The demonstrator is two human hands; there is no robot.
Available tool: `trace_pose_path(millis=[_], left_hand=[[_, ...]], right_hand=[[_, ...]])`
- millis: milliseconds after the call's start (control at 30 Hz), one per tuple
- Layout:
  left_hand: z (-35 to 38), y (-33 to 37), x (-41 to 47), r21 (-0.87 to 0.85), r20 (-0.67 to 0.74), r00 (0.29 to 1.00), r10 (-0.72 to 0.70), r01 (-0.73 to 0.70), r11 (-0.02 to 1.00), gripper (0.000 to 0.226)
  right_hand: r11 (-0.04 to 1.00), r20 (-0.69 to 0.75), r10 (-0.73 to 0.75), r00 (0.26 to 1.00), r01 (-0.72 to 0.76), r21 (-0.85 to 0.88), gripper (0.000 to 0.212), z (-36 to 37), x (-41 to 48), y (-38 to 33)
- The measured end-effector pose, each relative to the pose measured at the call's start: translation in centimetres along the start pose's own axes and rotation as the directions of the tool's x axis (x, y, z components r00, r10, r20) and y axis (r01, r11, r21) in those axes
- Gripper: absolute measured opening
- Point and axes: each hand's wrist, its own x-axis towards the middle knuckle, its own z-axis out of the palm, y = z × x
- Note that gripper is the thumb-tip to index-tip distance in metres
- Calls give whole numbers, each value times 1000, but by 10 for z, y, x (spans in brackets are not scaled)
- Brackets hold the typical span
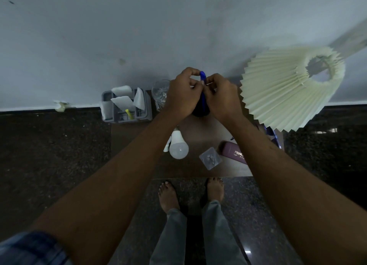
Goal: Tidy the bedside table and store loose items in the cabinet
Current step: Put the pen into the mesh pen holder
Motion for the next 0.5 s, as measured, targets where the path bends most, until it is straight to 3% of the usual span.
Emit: trace_pose_path(millis=[300,500], left_hand=[[7,3,-4,104,26,995,-93,90,990,45],[11,8,-6,116,7,990,-139,138,984,47]], right_hand=[[957,92,108,990,-79,-278,23,11,4,-3],[945,97,129,987,-92,-315,21,11,4,-4]])
